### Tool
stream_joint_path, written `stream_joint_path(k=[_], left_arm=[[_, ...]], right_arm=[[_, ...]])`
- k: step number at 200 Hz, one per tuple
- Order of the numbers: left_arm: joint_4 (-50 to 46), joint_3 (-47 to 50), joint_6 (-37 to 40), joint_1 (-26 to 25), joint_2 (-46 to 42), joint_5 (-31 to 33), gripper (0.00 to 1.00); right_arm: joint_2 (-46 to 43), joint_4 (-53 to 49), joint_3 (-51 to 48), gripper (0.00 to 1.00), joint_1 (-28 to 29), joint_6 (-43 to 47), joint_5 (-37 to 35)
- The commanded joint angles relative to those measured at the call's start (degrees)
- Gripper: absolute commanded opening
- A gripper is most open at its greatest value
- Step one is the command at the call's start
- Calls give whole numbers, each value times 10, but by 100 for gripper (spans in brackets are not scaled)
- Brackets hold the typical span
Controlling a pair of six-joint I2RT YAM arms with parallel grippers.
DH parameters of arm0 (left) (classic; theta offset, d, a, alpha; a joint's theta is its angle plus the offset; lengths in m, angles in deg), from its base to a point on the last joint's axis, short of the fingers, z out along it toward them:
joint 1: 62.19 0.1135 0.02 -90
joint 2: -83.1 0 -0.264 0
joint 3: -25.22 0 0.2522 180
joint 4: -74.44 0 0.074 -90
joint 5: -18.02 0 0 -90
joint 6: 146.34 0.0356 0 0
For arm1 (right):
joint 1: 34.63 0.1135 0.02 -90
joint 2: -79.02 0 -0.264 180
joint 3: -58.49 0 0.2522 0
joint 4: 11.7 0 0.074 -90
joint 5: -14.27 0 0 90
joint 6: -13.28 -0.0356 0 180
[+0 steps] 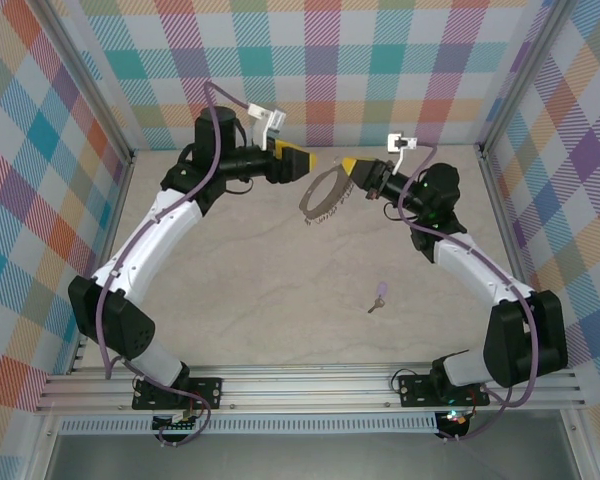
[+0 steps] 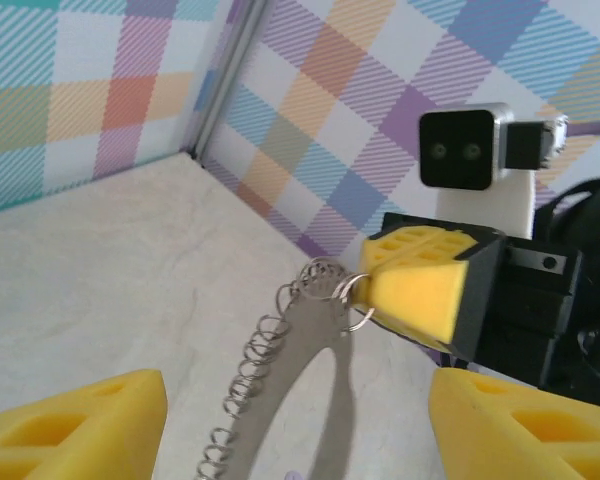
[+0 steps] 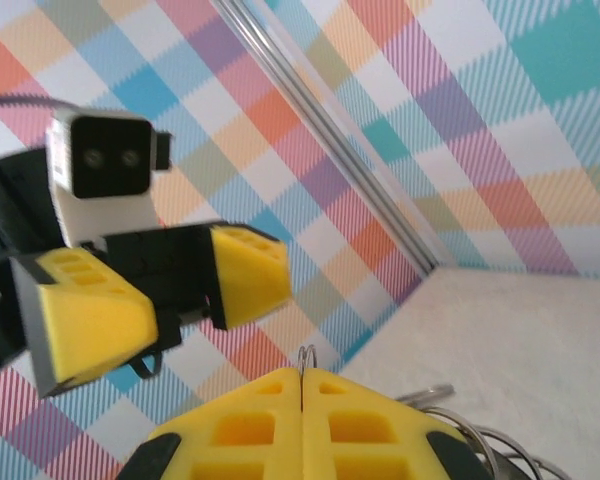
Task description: Put the keys on the keyring
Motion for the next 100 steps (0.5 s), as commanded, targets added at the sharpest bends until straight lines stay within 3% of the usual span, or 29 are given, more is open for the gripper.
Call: stream_joint_path(k=[1, 41, 100], left_arm=[[80, 15, -58, 4, -10, 10, 70], [111, 19, -83, 4, 3, -5, 68], [241, 65, -169, 1, 2, -44, 54]], right_arm=[[13, 168, -1, 0, 11, -55, -32], [33, 208, 12, 0, 32, -70, -46], [46, 242, 10, 0, 43, -87, -59]])
